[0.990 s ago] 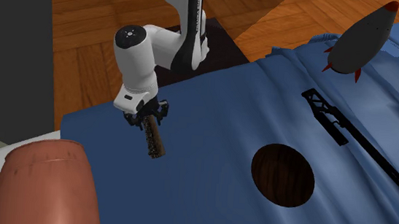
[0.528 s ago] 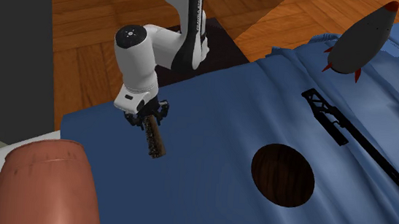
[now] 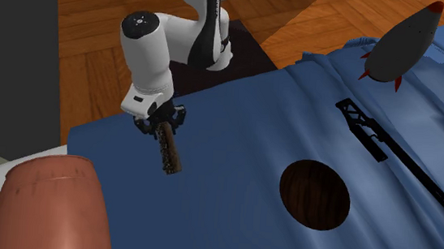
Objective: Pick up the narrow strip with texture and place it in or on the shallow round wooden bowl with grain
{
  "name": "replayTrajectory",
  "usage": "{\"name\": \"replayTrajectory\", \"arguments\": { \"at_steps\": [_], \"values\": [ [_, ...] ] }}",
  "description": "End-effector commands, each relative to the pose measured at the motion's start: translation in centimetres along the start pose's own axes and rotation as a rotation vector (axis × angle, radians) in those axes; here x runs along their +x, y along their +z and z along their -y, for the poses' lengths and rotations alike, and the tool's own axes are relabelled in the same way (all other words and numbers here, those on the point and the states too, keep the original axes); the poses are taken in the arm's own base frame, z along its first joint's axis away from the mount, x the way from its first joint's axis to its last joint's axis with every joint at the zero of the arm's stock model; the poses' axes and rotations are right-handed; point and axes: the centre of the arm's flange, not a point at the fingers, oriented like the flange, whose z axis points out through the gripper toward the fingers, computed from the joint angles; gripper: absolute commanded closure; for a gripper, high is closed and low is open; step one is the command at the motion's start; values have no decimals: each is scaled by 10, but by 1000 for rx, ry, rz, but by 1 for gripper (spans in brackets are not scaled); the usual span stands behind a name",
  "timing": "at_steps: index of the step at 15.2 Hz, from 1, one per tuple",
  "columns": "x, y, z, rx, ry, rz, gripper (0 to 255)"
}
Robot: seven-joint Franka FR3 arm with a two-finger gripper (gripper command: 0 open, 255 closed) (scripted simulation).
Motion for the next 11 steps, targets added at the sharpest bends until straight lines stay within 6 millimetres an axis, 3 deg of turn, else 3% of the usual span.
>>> {"name": "replayTrajectory", "arguments": {
  "at_steps": [1, 11],
  "values": [
    [0, -11, -1, -1, 0, 1, 255],
    [5, -64, -5, -1, 0, 1, 255]
  ]
}}
